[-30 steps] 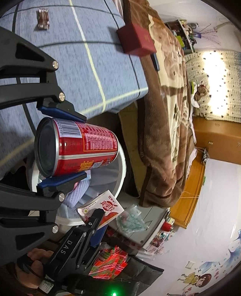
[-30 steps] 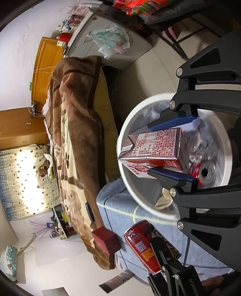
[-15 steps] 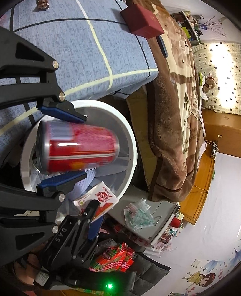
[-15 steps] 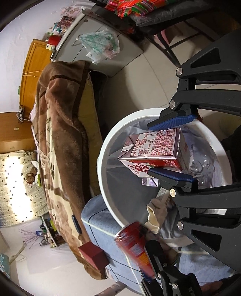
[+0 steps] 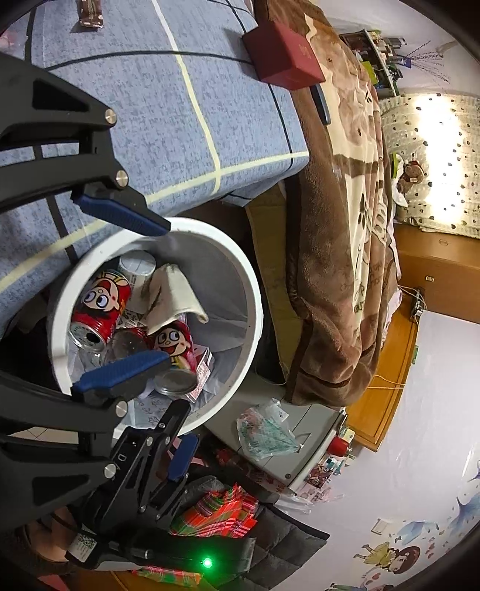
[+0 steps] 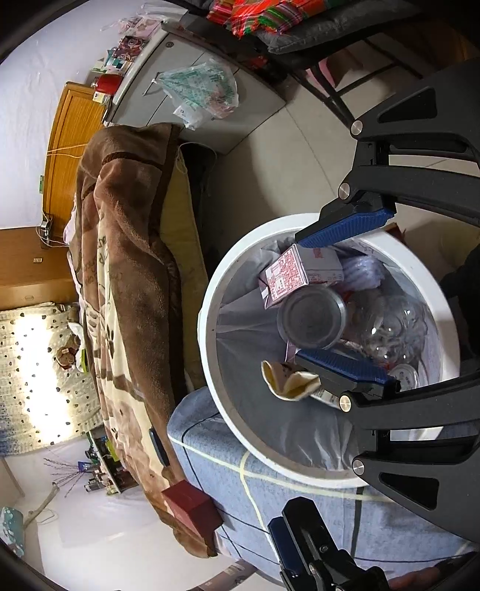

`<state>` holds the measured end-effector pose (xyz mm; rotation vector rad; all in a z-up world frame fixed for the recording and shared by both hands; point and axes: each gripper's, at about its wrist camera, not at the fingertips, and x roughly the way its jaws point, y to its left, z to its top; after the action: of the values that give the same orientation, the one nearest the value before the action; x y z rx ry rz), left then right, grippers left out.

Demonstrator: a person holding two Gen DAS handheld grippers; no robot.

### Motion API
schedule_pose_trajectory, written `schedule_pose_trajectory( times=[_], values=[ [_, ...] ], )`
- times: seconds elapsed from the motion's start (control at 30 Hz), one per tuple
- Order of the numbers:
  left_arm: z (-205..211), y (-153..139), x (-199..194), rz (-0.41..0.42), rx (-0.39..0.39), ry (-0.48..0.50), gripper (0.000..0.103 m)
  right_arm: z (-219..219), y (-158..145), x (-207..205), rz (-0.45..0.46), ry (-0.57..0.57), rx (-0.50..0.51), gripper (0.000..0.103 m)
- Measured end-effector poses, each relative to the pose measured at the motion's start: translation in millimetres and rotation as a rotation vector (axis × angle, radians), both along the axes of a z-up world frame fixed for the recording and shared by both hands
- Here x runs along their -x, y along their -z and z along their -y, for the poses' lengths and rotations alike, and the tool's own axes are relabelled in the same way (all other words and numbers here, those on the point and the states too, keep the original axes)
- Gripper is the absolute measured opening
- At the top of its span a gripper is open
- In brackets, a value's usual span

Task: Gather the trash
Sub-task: 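Carry the can and carton over the wastebasket and open both tools, then move both open tools back toward the remaining trash on the table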

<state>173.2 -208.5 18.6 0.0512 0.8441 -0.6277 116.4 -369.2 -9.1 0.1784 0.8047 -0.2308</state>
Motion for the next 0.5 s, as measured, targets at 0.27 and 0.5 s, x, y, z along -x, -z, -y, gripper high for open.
schedule_pose_trajectory(
  times=[0.27, 0.5],
  values=[
    [-28, -6, 11, 0.016, 0.017, -0.036, 0.067, -15, -5, 5, 0.03, -0.015, -0.001, 0.059],
    [-61, -11, 25, 0.047, 0.011, -0.087, 0.068, -33, -10, 10, 0.075, -0.05, -0.01, 0.059]
  ],
)
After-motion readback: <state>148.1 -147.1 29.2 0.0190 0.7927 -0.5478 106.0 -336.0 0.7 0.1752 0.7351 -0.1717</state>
